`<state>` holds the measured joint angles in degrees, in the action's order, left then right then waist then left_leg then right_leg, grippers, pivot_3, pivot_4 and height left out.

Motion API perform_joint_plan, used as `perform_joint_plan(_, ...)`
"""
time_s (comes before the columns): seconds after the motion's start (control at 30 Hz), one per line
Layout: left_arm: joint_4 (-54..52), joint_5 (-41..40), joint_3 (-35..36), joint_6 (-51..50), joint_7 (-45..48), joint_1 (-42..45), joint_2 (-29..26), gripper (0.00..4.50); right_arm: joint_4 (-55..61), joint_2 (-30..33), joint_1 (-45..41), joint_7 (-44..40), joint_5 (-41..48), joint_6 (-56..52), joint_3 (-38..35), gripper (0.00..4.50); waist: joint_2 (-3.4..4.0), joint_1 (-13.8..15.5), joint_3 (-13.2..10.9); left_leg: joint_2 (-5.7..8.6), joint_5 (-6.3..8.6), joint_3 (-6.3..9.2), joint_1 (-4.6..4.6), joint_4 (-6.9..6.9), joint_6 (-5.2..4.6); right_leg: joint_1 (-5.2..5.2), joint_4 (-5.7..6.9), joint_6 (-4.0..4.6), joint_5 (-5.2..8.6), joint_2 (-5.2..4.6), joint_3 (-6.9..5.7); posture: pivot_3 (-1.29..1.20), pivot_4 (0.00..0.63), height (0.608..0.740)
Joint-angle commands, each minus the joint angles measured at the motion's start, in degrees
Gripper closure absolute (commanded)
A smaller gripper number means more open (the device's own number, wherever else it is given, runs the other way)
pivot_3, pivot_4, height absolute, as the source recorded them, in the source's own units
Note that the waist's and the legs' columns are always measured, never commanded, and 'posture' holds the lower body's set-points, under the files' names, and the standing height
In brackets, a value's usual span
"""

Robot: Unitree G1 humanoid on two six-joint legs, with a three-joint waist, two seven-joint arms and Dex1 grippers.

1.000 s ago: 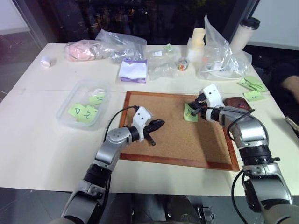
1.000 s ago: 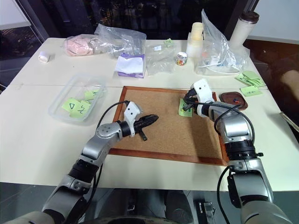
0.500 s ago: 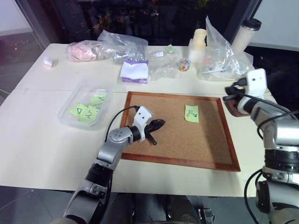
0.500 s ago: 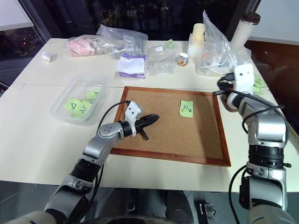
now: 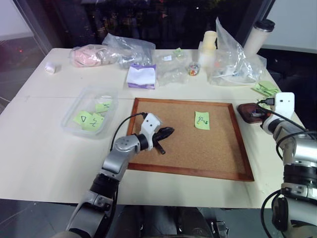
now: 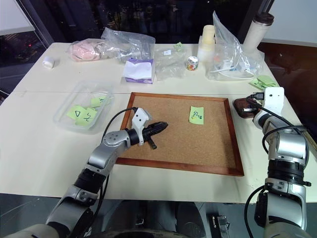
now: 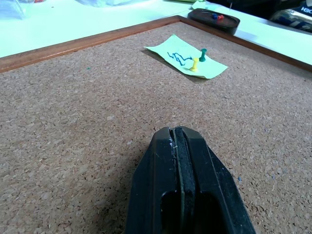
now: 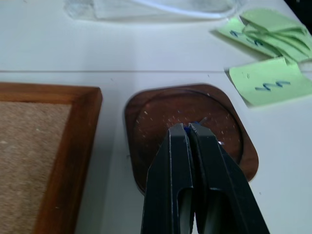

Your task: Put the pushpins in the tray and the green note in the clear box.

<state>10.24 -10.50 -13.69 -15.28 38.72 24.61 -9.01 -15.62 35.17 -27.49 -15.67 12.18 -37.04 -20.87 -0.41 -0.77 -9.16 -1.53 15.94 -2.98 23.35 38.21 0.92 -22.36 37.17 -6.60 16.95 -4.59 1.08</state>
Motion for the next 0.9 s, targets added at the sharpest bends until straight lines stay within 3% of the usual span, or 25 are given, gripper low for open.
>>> perform_joint_plan(0.03,1.2,0.7,0.4,-0.8,-0.2,-1.1,-0.7,4.50,-0.4,0.1,-1.2,-0.1,0.5,2.4,-0.8,4.49,0.00,0.0,0.0,0.00,0.00,0.00,0.00,0.00,0.00,0.00,0.00,0.00,0.00,0.00,0.00,0.00,0.150,0.740)
perform_joint_plan(0.07,1.2,0.7,0.4,-0.8,-0.2,-1.1,-0.7,4.50,-0.7,0.1,-1.2,-0.1,0.5,2.7,-0.8,4.49,0.00,0.0,0.0,0.00,0.00,0.00,0.00,0.00,0.00,0.00,0.00,0.00,0.00,0.00,0.00,0.00,0.150,0.740)
perform_joint_plan(0.17,0.5,0.6,0.5,-1.0,-0.4,-1.4,-0.7,4.50,-1.2,-0.2,-1.8,-0.7,0.9,3.5,-0.3,3.69,0.00,0.0,0.0,0.00,0.00,0.00,0.00,0.00,0.00,0.00,0.00,0.00,0.00,0.00,0.00,0.00,0.150,0.740)
perform_joint_plan(0.4,-0.3,0.3,0.7,-1.2,-0.6,-2.0,-0.8,4.50,0.1,0.0,-1.4,-1.3,1.3,3.0,0.0,0.05,0.00,-0.1,0.0,-0.02,0.00,0.00,0.00,-0.01,0.00,-0.01,-0.01,0.00,0.00,0.01,0.01,0.00,0.150,0.740)
perform_joint_plan(0.63,-0.6,0.4,1.0,-1.2,-0.9,-2.1,-0.6,4.50,4.2,0.4,0.0,-3.8,2.1,1.3,0.6,0.05,0.00,-0.2,0.0,-0.03,0.00,0.00,0.01,-0.05,0.00,-0.04,-0.02,0.00,0.00,0.03,0.02,0.00,0.150,0.740)
perform_joint_plan(0.9,-1.1,0.2,1.0,-1.4,-0.5,-2.1,-0.7,4.50,20.6,-0.2,4.5,-12.8,10.1,-6.8,4.6,0.05,0.00,-0.2,0.0,-0.06,0.00,0.01,0.01,-0.06,0.00,-0.05,-0.02,0.00,0.00,0.05,0.03,0.00,0.150,0.740)
